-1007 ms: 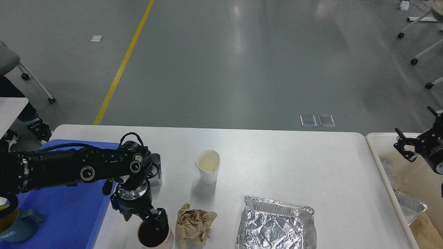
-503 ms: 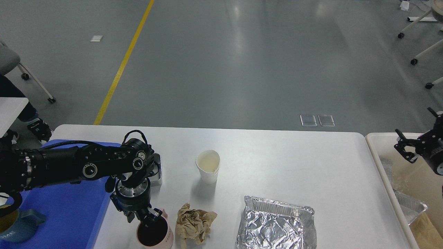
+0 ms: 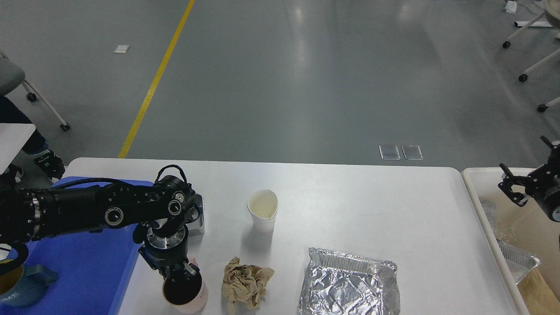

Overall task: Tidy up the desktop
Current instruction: 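Lift the pink mug with the left gripper toward the blue tray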

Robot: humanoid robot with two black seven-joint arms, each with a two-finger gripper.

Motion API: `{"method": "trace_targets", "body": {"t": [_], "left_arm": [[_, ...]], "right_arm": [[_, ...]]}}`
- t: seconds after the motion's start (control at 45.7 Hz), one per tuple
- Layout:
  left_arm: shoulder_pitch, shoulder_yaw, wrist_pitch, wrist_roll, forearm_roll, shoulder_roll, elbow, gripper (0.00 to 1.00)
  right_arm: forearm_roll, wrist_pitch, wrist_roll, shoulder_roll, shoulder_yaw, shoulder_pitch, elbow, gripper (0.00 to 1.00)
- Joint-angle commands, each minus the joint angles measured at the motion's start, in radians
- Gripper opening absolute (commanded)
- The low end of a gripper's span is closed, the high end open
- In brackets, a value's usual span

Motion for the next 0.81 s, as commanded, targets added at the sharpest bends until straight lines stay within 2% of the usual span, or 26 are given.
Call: {"method": "trace_targets", "body": {"t": [0.0, 0.175, 0.35, 0.569, 0.657, 0.788], "left_arm": [[-0.002, -0.017, 0.038, 0.004, 0.0, 0.006, -0.001, 0.0], [-0.013, -0.062, 0.05, 0.002, 0.001, 0.017, 0.0, 0.0], [-0.016, -0.188, 0.057, -0.001, 0.0, 0.026, 0.003, 0.0], [-0.014, -0.408, 0.029, -0.007, -0.016, 0.146, 0.0, 0.0], [-0.011, -0.464, -0.015, -0.006, -0.016, 0.189, 0.0, 0.0], [-0.011, -0.54, -0.015, -0.003, -0.022, 0.235, 0.0, 0.0]], "right_arm": [[0.0, 0.0, 0.0, -0.001, 0.0, -0.003, -0.002, 1.0], [0.0, 0.0, 0.001, 0.0, 0.0, -0.008, 0.001, 1.0], [0.0, 0.0, 0.0, 0.0, -0.002, -0.008, 0.001, 1.0], [-0.002, 0.002, 0.0, -0.006, -0.002, -0.008, -0.002, 1.0], [-0.002, 0.002, 0.0, -0.006, -0.005, -0.008, -0.002, 1.0], [-0.002, 0.002, 0.0, -0.006, -0.006, -0.008, -0.001, 1.0]]}}
